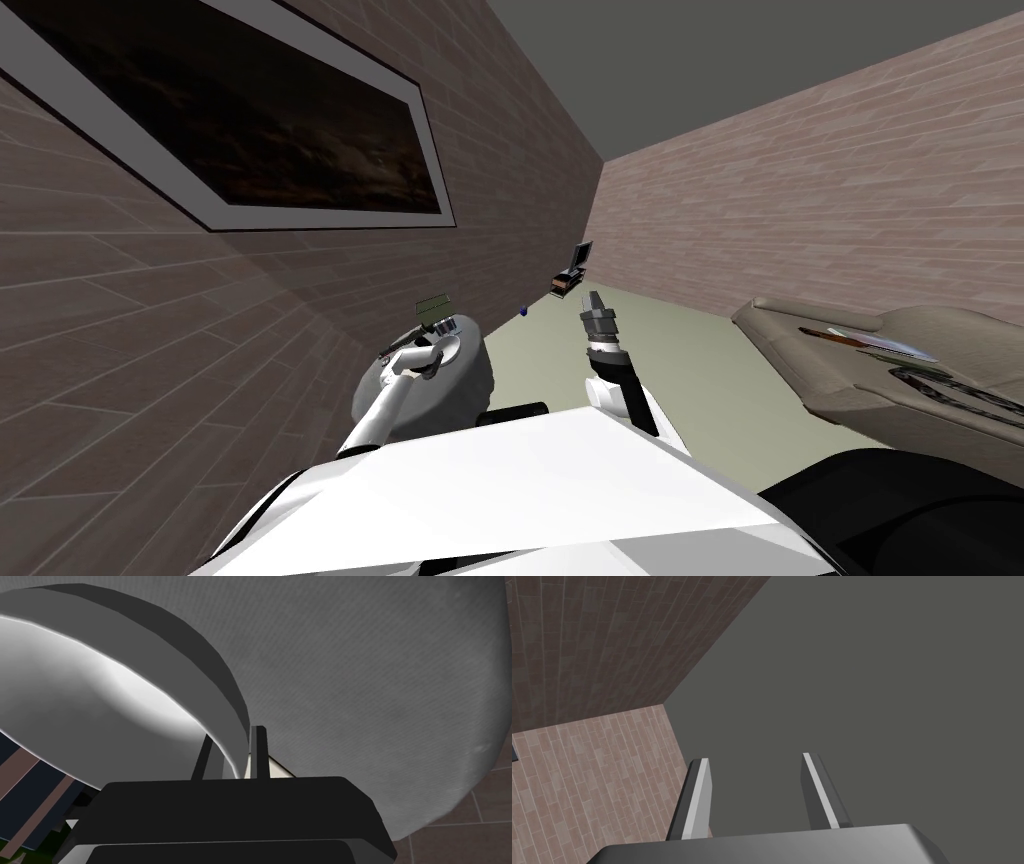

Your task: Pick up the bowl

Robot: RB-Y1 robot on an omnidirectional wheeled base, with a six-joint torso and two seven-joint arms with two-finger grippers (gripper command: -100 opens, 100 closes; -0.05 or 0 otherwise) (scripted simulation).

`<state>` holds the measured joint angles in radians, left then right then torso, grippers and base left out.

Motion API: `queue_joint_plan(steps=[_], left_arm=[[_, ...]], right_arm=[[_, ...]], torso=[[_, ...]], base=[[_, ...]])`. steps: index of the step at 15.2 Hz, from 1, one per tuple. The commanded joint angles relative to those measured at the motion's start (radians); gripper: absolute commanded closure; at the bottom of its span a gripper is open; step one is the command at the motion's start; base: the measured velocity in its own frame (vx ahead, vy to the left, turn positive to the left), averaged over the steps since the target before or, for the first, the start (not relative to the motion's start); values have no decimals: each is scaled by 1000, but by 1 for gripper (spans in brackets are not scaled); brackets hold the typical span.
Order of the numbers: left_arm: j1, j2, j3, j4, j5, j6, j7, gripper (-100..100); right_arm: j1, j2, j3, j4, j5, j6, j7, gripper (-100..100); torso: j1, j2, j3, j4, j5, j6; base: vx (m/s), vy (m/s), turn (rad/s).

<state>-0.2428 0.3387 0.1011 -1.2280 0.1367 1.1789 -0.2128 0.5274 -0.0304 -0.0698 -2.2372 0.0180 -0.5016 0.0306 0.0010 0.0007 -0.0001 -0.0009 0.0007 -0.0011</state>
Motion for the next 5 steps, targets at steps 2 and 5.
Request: queue_joint_plan(steps=[2,5], left_arm=[[-3,7,4,-32,5,40,-4,100],[-4,9,5,-43,8,49,-5,100]], right_arm=[[0,0,0,0,0,0,0,0],[0,0,0,0,0,0,0,0]], torso=[[0,0,0,1,0,0],[-1,0,1,1,-1,0]], base=[[7,-2,13],[1,-2,5]])
